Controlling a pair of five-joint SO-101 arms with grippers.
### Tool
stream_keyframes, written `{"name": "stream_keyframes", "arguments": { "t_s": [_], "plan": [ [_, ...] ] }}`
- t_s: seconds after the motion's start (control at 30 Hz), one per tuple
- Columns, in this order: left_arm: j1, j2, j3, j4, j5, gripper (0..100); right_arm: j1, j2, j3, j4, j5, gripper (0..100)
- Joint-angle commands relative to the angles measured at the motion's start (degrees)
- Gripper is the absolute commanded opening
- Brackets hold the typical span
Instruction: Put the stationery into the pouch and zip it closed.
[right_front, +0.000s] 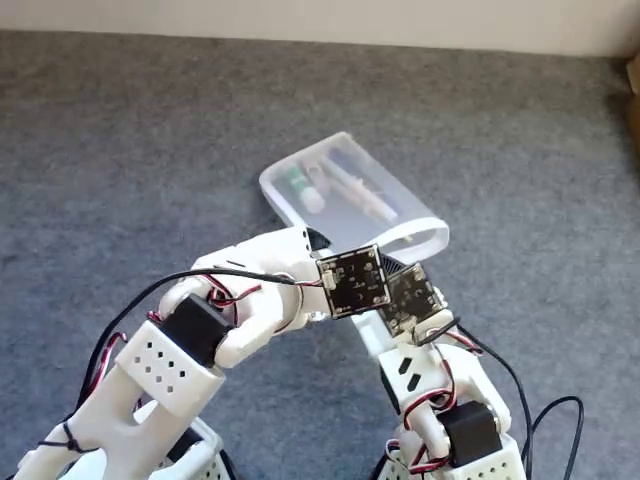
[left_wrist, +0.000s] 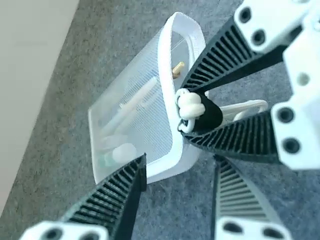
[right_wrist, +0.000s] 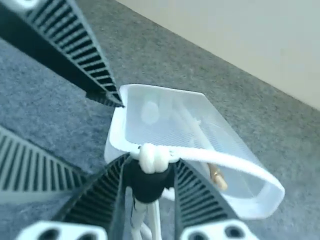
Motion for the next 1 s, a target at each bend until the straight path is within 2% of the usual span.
{"name": "stream_keyframes", "arguments": {
  "t_s": [0.0, 0.17, 0.53, 0.97],
  "plan": [
    [-3.65, -0.04, -2.42, -0.18, 0.09, 21, 0.48, -1.27, -7.16, -1.98, -1.49, 0.5],
    [-3.38, -0.13, -6.9, 1.58, 3.87, 21, 0.48, -1.27, -6.99, -3.74, -1.41, 0.5],
    [-2.42, -0.13, -16.92, 14.15, 4.13, 21, 0.48, -1.27, -4.0, -6.29, -1.58, 0.5],
    [-1.27, 0.04, -16.66, 12.84, 3.69, 21, 0.04, -1.27, -9.71, -4.35, -1.76, 0.5]
  ]
}}
